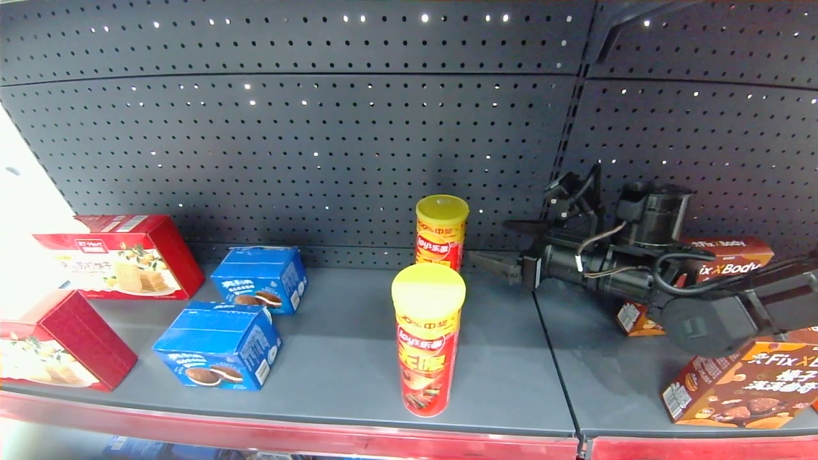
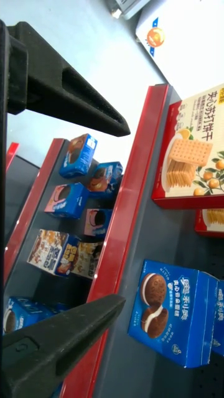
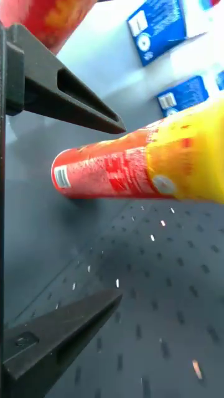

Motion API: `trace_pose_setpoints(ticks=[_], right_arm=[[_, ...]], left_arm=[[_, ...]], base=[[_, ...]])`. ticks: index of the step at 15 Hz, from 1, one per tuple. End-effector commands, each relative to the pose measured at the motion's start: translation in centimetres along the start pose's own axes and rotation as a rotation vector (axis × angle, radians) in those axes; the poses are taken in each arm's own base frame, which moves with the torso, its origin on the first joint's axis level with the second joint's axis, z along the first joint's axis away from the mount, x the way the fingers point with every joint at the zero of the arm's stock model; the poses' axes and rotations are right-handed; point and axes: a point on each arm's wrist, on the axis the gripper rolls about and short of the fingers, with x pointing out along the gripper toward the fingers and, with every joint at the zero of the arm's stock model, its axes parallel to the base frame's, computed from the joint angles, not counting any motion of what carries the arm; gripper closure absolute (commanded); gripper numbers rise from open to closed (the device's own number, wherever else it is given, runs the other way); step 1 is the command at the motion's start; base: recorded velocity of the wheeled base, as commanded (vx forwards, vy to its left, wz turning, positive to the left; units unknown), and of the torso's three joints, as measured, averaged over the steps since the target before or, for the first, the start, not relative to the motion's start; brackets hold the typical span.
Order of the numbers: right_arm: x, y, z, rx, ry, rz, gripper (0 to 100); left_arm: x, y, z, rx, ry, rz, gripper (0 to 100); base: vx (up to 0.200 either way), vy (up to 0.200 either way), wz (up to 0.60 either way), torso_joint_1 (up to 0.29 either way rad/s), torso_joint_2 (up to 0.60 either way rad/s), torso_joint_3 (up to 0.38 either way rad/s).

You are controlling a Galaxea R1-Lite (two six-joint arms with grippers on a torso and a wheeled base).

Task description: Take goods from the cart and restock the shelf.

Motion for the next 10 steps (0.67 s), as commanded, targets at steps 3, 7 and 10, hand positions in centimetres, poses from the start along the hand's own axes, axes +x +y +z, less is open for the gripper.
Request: trace_pose_setpoints(ticks=[3, 7, 10], right_arm=[[-4.3, 1.5, 3.7, -0.031, -0.052, -0.049, 0], [-11.2, 2.8, 8.5, 0.001, -0.037, -0.277, 0], [-20.0, 3.8, 12.0, -0.016, -0.072, -0.453, 0]], left_arm=[[0.0, 0.0, 0.0, 0.000, 0.001, 0.002, 0], [0.0, 0.0, 0.0, 0.000, 0.001, 0.000, 0], [0.0, 0.0, 0.0, 0.000, 0.001, 0.002, 0]], base=[[0.000, 0.000, 0.00, 0.000, 0.00, 0.000], [0.000, 0.000, 0.00, 0.000, 0.00, 0.000], [0.000, 0.000, 0.00, 0.000, 0.00, 0.000]])
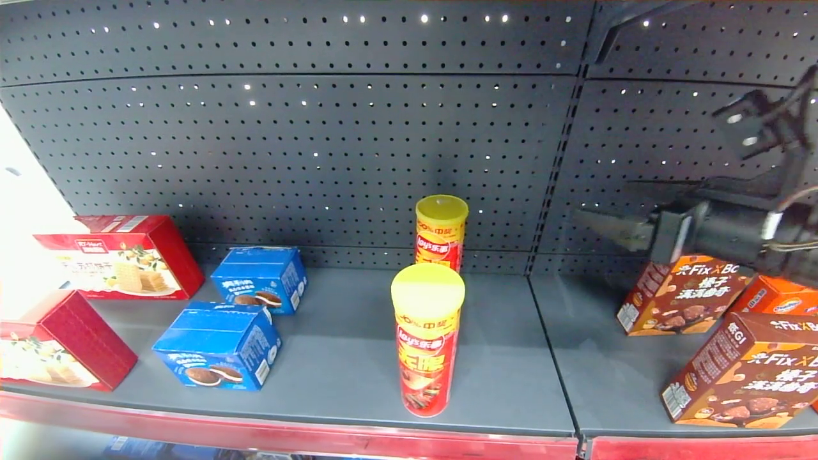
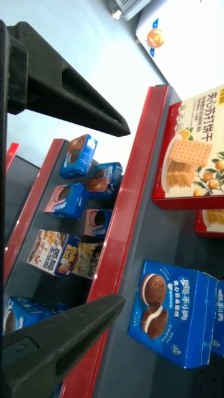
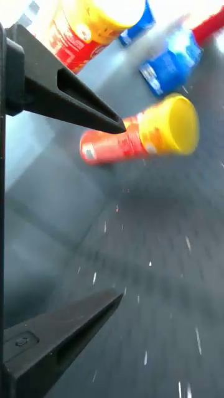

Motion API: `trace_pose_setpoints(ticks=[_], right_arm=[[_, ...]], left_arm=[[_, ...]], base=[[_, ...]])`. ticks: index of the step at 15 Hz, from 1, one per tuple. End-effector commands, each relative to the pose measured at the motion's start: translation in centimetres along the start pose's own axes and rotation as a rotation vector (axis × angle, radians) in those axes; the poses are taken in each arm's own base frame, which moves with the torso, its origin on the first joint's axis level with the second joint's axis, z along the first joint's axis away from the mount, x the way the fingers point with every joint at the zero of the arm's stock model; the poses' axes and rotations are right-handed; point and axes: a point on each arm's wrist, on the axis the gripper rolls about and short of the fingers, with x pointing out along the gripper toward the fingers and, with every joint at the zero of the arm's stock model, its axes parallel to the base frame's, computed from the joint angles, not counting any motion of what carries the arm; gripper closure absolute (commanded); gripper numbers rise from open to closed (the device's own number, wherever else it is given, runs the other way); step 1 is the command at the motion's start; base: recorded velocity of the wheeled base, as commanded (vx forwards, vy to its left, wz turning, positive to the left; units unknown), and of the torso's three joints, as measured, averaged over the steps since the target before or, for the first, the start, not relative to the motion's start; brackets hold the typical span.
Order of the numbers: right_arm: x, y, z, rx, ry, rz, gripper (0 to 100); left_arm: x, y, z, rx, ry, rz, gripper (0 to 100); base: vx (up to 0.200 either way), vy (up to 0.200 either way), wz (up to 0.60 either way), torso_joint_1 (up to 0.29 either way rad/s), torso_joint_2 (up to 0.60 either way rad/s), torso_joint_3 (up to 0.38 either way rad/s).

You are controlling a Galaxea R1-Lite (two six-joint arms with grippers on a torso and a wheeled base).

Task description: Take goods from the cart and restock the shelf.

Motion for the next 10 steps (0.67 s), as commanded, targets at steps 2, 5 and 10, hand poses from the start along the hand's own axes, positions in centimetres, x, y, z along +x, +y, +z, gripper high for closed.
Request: trace_pose_setpoints(ticks=[2, 5, 10], right_arm=[[-12.3, -0.9, 3.6, -0.052, -0.149, -0.258, 0], [-17.3, 1.6, 0.9, -0.056, -0.181, -0.365, 0], [-22.5, 6.2, -9.0, 0.002, -0.024, -0.526, 0]], left_arm=[[0.0, 0.0, 0.0, 0.000, 0.001, 0.002, 0], [0.0, 0.0, 0.0, 0.000, 0.001, 0.000, 0], [0.0, 0.0, 0.0, 0.000, 0.001, 0.002, 0]], base=[[0.000, 0.000, 0.00, 0.000, 0.00, 0.000], [0.000, 0.000, 0.00, 0.000, 0.00, 0.000], [0.000, 0.000, 0.00, 0.000, 0.00, 0.000]])
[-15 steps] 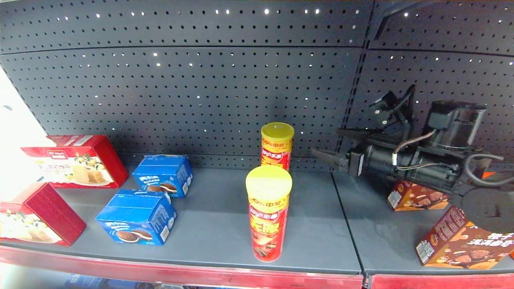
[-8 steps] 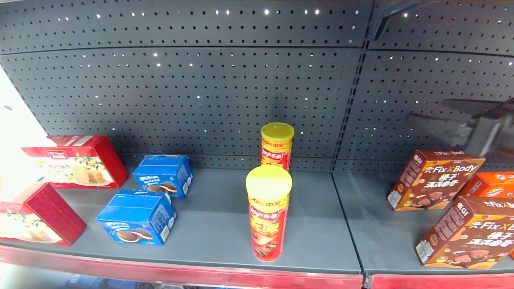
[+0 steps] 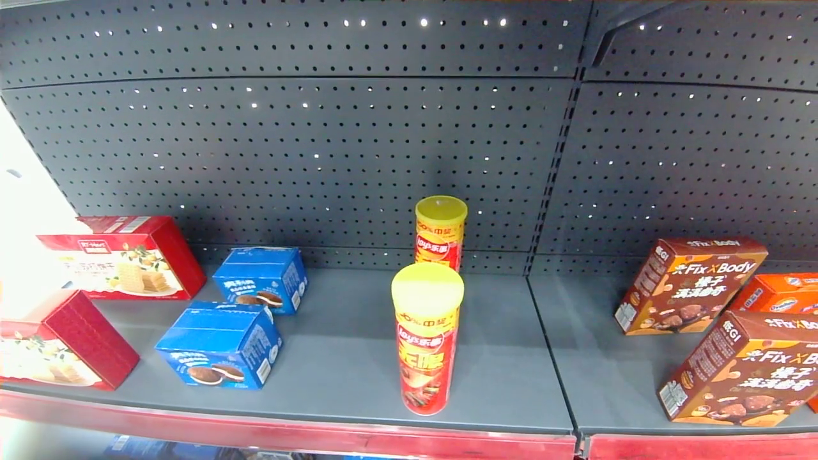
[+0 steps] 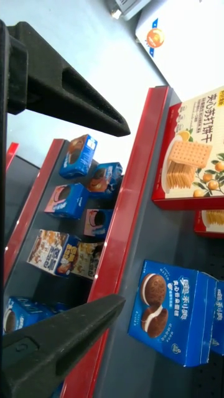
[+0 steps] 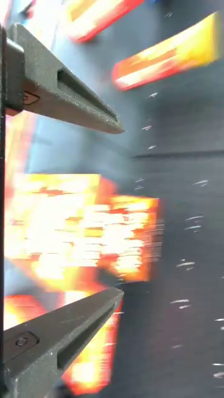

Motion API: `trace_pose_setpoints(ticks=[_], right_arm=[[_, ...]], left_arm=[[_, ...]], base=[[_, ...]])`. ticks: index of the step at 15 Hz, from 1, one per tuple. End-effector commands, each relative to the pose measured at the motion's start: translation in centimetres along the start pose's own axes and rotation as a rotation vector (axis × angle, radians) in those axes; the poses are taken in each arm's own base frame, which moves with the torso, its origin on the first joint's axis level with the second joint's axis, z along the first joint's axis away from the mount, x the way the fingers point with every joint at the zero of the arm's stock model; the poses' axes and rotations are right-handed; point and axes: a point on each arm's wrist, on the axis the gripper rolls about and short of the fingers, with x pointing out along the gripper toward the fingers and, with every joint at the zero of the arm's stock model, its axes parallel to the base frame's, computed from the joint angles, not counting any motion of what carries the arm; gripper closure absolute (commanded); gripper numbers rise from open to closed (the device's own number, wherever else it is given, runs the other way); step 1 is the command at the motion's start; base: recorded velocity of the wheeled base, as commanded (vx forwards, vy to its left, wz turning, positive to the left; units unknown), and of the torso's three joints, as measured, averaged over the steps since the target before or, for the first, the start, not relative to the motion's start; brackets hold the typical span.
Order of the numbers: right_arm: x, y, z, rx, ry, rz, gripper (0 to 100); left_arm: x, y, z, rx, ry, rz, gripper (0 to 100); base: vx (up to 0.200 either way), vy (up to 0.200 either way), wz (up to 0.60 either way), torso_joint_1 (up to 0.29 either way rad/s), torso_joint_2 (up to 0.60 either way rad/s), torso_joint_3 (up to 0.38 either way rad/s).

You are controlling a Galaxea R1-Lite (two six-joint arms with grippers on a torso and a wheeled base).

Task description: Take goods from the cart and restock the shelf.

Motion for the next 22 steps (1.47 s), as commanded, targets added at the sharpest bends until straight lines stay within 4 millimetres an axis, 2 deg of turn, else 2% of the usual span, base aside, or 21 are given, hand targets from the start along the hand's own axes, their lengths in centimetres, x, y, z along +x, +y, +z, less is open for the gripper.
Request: trace_pose_setpoints(ticks=[1, 2, 6, 7, 9, 11, 12, 15, 19, 22], right_arm=[[-3.8, 1.3, -4.7, -0.005, -0.010, -0.073, 0], [-4.1, 1.5, -5.4, -0.010, -0.016, -0.080, 0], [-4.5, 1.7, -6.0, -0.009, -0.025, -0.067, 0], [-5.0, 1.9, -7.4, -0.015, -0.037, -0.068, 0], [-5.5, 2.2, -9.0, -0.020, -0.056, -0.073, 0], [-5.1, 2.4, -11.8, -0.019, -0.049, -0.083, 0], [-5.0, 2.3, -12.1, -0.024, -0.069, -0.099, 0], [-5.0, 2.4, -13.5, 0.006, 0.066, -0.090, 0], [-5.4, 2.2, -14.6, 0.114, 0.137, -0.090, 0], [-5.9, 2.2, -14.7, 0.118, 0.059, -0.081, 0]], left_arm=[[0.0, 0.0, 0.0, 0.000, 0.001, 0.002, 0], [0.0, 0.0, 0.0, 0.000, 0.001, 0.000, 0], [0.0, 0.0, 0.0, 0.000, 0.001, 0.000, 0], [0.0, 0.0, 0.0, 0.000, 0.001, 0.000, 0], [0.0, 0.0, 0.0, 0.000, 0.001, 0.000, 0], [0.0, 0.0, 0.0, 0.000, 0.001, 0.002, 0], [0.0, 0.0, 0.0, 0.000, 0.001, 0.000, 0], [0.0, 0.0, 0.0, 0.000, 0.001, 0.002, 0], [0.0, 0.0, 0.0, 0.000, 0.001, 0.000, 0], [0.0, 0.0, 0.0, 0.000, 0.001, 0.000, 0]], base=[[0.000, 0.000, 0.00, 0.000, 0.00, 0.000], [0.000, 0.000, 0.00, 0.000, 0.00, 0.000], [0.000, 0.000, 0.00, 0.000, 0.00, 0.000], [0.000, 0.000, 0.00, 0.000, 0.00, 0.000], [0.000, 0.000, 0.00, 0.000, 0.00, 0.000], [0.000, 0.000, 0.00, 0.000, 0.00, 0.000], [0.000, 0.000, 0.00, 0.000, 0.00, 0.000], [0.000, 0.000, 0.00, 0.000, 0.00, 0.000], [0.000, 0.000, 0.00, 0.000, 0.00, 0.000], [0.000, 0.000, 0.00, 0.000, 0.00, 0.000]])
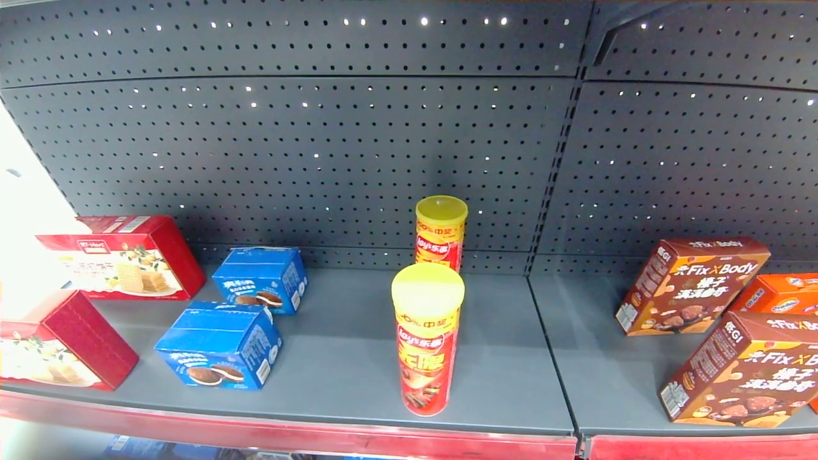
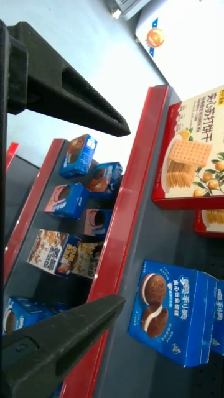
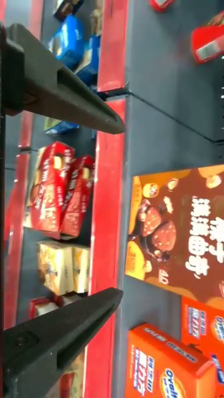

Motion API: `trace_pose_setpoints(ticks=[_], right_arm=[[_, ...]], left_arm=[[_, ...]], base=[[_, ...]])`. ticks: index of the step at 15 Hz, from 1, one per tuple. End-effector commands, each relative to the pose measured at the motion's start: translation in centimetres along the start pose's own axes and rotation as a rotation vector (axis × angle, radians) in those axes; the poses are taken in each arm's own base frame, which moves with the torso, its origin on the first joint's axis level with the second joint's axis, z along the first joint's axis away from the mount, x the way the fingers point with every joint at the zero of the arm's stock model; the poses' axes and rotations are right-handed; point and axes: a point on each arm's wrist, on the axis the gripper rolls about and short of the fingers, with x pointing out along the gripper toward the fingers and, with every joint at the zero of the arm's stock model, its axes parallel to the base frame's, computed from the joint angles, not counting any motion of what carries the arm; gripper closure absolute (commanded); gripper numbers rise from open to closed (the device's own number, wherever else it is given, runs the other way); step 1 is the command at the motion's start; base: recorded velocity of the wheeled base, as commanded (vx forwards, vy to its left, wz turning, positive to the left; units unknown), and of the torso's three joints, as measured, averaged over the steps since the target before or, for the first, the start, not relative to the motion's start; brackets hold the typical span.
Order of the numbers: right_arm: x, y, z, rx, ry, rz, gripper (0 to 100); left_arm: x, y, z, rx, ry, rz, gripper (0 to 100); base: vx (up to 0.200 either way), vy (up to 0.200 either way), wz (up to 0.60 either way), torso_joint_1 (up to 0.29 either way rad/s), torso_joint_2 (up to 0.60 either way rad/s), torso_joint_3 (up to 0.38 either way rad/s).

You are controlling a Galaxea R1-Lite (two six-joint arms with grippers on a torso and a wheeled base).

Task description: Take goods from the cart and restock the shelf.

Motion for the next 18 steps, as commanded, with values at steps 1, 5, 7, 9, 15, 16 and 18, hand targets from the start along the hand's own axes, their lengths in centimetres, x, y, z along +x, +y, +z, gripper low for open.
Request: trace_pose_setpoints(ticks=[1, 5, 7, 9, 15, 16, 18], right_arm=[[-0.23, -0.02, -0.10, 0.004, -0.031, 0.005, 0], [-0.23, -0.02, -0.10, -0.004, -0.031, 0.006, 0], [-0.23, -0.02, -0.10, -0.004, -0.031, 0.006, 0], [-0.23, -0.02, -0.10, -0.004, -0.031, 0.006, 0], [-0.23, -0.02, -0.10, -0.005, -0.031, 0.006, 0], [-0.23, -0.02, -0.10, -0.005, -0.031, 0.006, 0], [-0.22, -0.02, -0.10, -0.005, -0.029, 0.008, 0]], left_arm=[[0.01, 0.00, 0.00, 0.000, 0.001, 0.001, 0], [0.01, 0.00, 0.00, 0.000, 0.001, 0.001, 0], [0.01, 0.00, 0.00, 0.000, 0.001, 0.001, 0], [0.01, 0.00, 0.00, 0.000, 0.001, 0.001, 0], [0.01, -0.01, 0.00, -0.009, 0.001, -0.004, 0], [0.01, -0.01, 0.00, -0.008, 0.001, -0.005, 0], [0.01, -0.01, 0.00, -0.008, 0.001, -0.005, 0]], base=[[0.000, 0.000, 0.00, 0.000, 0.00, 0.000], [0.000, 0.000, 0.00, 0.000, 0.00, 0.000], [0.000, 0.000, 0.00, 0.000, 0.00, 0.000], [0.000, 0.000, 0.00, 0.000, 0.00, 0.000], [0.000, 0.000, 0.00, 0.000, 0.00, 0.000], [0.000, 0.000, 0.00, 0.000, 0.00, 0.000], [0.000, 0.000, 0.00, 0.000, 0.00, 0.000]])
